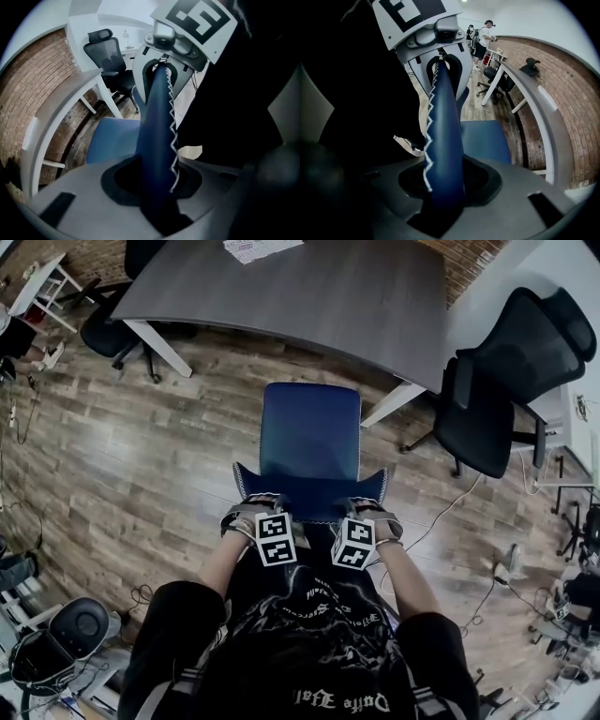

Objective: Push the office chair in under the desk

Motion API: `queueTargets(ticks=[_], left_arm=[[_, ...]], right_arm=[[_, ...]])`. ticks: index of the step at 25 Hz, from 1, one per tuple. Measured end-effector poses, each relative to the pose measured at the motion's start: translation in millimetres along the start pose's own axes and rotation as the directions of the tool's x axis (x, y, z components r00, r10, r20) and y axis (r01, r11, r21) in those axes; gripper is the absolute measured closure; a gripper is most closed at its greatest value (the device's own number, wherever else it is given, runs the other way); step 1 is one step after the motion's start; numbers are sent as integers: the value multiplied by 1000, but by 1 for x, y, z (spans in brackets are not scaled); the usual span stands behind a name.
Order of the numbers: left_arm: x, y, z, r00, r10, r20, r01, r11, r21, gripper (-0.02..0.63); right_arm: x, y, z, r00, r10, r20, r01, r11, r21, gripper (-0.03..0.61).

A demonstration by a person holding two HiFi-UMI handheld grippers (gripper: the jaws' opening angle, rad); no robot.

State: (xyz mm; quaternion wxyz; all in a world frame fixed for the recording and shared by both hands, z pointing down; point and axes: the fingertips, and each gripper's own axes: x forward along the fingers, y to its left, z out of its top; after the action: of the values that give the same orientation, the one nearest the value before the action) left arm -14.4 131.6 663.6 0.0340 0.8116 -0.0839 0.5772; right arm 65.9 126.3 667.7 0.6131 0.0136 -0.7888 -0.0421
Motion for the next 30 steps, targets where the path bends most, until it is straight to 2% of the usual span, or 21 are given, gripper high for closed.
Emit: queueTargets(ticks=[4, 17, 30], left_arm=[[-1, -3, -4, 999, -42, -14, 42, 999, 14, 511], [-3, 3, -2, 999, -48, -26, 48, 999, -7, 528], [-16, 36, 3, 999, -44, -18, 43, 999, -28, 528]], right_arm=[[1, 2, 2, 1000, 19, -13, -19, 1000, -17, 463], [-2, -3, 3, 999, 37, -21, -37, 999, 21, 485], [-14, -35, 10, 999, 39, -14, -38, 998, 43, 488]])
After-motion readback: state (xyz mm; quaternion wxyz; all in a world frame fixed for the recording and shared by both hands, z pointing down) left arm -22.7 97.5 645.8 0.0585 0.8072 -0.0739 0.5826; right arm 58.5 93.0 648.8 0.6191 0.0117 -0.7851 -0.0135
